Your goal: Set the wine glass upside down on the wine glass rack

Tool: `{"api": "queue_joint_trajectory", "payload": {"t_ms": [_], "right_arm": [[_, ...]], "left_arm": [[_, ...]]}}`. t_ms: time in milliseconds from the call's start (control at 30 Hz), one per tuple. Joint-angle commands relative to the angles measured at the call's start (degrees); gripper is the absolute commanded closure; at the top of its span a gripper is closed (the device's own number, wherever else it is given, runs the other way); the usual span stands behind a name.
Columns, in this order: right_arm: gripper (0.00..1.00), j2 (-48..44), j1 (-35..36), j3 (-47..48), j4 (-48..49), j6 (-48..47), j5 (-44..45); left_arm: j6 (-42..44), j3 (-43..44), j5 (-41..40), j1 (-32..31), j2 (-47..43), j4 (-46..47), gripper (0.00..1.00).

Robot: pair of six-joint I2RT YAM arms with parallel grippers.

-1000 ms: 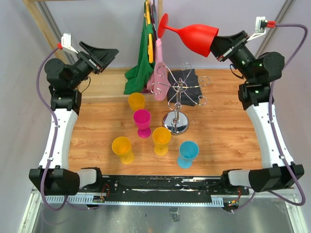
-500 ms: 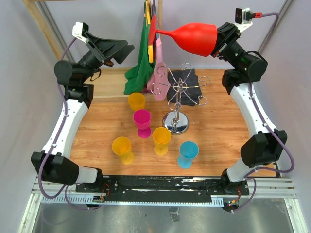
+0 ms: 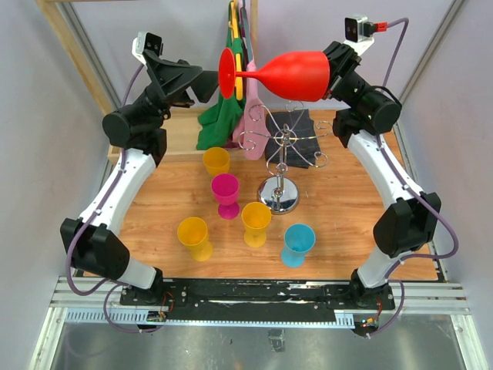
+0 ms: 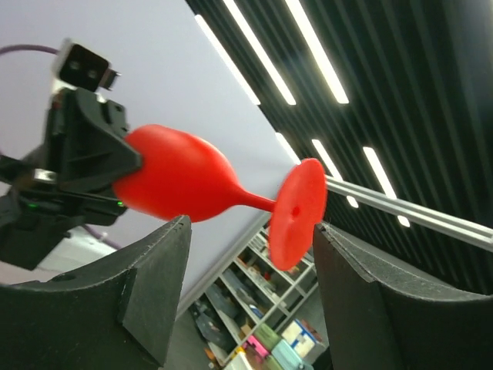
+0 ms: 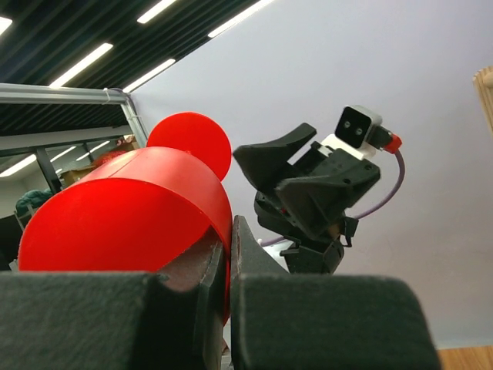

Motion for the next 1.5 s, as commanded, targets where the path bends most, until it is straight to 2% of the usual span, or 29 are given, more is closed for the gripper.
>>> {"api": "queue_joint_trajectory", "payload": {"t_ms": [0,300,500,567,667,800,933,1100,1300,1467], "right_arm": [[0.99,0.92,1.1,2.44,3.76,0.9,0.05],[0.99,3.17,2.7,3.46,3.23,0.28,0.84],[0.99,3.89,3.3,4.09,2.76,0.01,0.93],[0.99,3.99,3.5,4.27,2.64,-0.03,0.89],[0.99,3.79,3.51,4.13,2.39,-0.18,0.63],[0.98,3.11,3.51,3.24,3.02,-0.49,0.41],[0.83,2.14,3.12,1.49,3.88,-0.77,0.39],[0.54,0.6,1.62,-1.98,4.7,-1.08,0.67],[0.45,-1.5,-1.11,-5.51,5.02,-1.09,1.12],[0.44,-4.88,-5.13,-10.34,4.69,-1.16,0.99]], "left_arm": [[-4.05,2.81,-0.94,-1.5,-0.59,6.39,0.31],[-2.92,3.65,-0.37,-5.58,-1.06,4.56,0.42],[-3.2,4.14,-0.46,-5.85,-1.19,4.13,0.74],[-3.07,4.51,-0.41,-5.83,-1.19,3.85,0.8],[-2.87,4.91,-0.41,-5.8,-1.24,3.47,0.98],[-2.28,6.42,-0.22,-5.86,-1.2,2.66,1.0],[-1.98,8.84,0.15,-5.82,-0.78,1.93,1.0],[-0.68,11.68,0.79,-5.75,-0.74,-0.73,1.0],[0.35,13.15,0.95,-4.6,-1.47,-2.75,1.0],[2.38,13.5,2.13,0.58,-3.98,-7.18,1.0]]}}
